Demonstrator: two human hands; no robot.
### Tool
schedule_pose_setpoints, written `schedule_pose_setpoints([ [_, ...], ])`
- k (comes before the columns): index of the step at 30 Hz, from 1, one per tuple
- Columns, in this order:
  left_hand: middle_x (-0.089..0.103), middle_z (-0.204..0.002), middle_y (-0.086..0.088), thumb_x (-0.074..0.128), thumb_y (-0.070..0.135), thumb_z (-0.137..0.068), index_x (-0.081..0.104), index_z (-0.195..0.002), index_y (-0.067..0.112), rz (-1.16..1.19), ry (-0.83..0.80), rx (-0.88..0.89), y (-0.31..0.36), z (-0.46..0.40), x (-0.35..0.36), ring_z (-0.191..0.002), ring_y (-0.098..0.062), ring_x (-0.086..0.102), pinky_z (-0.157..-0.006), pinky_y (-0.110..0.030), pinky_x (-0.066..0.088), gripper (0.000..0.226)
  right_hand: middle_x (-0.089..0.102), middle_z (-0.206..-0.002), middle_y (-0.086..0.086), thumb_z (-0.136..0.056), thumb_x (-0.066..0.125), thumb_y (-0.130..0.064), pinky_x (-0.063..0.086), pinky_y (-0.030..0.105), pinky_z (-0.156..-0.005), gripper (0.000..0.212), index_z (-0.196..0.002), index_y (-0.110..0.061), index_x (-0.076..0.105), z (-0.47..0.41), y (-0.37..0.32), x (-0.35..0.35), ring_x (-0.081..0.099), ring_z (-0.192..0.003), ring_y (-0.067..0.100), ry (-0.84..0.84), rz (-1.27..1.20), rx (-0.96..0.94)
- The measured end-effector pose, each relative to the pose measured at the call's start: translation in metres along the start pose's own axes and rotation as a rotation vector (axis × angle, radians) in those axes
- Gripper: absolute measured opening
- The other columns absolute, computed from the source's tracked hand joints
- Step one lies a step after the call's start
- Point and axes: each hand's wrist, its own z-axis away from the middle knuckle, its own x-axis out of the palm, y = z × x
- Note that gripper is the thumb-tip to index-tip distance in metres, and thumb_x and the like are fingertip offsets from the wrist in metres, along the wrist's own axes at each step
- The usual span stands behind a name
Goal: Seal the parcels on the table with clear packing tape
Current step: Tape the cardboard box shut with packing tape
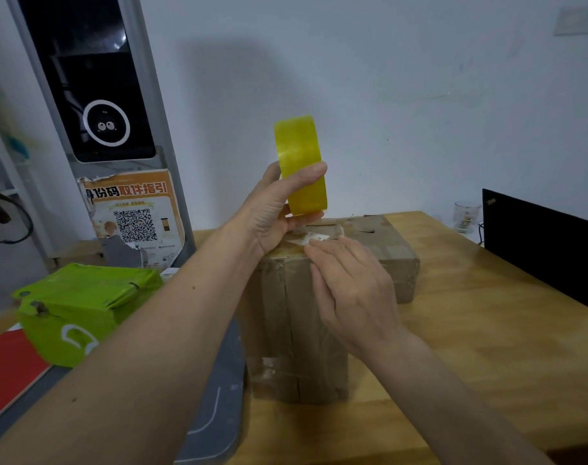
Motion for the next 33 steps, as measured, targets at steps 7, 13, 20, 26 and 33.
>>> schedule_pose_setpoints([
  [7,0.065,-0.11,-0.001,0.075,0.029,-0.067,0.058,-0.108,0.028,0.086,0.059,0.101,0.012,0.012,-0.015,-0.101,-0.022,0.065,-0.076,-0.036,0.059,0.044,0.069,-0.106,0.012,-0.096,0.048,-0.023,0.054,0.039,-0.086,0.032,-0.113,-0.003,0.067,-0.005,-0.002,-0.001,0.063,-0.097,0.026,-0.119,0.035,0.061],
  [13,0.063,-0.119,-0.003,0.08,0.027,-0.071,0.059,-0.114,0.026,0.111,0.153,0.134,0.014,0.033,-0.042,-0.113,-0.027,0.062,-0.077,-0.037,0.059,0.047,0.069,-0.107,0.013,-0.095,0.047,-0.031,0.051,0.041,-0.095,0.033,-0.107,-0.005,0.064,-0.006,-0.01,-0.002,0.065,-0.1,0.027,-0.18,0.117,0.094],
  [20,0.062,-0.125,-0.005,0.076,0.028,-0.07,0.06,-0.116,0.026,0.148,0.184,0.142,0.016,0.057,-0.063,-0.119,-0.029,0.06,-0.078,-0.037,0.059,0.049,0.068,-0.105,0.012,-0.095,0.046,-0.034,0.049,0.04,-0.087,0.036,-0.107,-0.006,0.065,-0.008,-0.008,-0.008,0.063,-0.095,0.027,-0.203,0.107,0.07],
  [26,0.065,-0.121,-0.002,0.074,0.029,-0.07,0.06,-0.117,0.027,0.173,0.217,0.134,0.009,0.069,-0.07,-0.119,-0.027,0.061,-0.077,-0.035,0.06,0.049,0.056,-0.089,0.0,-0.092,0.037,-0.058,0.041,0.032,-0.074,0.049,-0.09,-0.013,0.056,-0.039,-0.007,-0.02,0.051,-0.089,0.021,-0.39,-0.044,0.217],
  [33,0.064,-0.125,-0.005,0.074,0.03,-0.07,0.059,-0.119,0.025,0.216,0.234,0.127,0.009,0.076,-0.073,-0.12,-0.027,0.06,-0.078,-0.036,0.061,0.052,0.051,-0.113,0.007,-0.077,0.046,-0.078,0.036,0.034,-0.083,0.07,-0.11,-0.017,0.044,-0.077,-0.004,-0.028,0.043,-0.101,0.022,-0.879,-0.016,0.291],
])
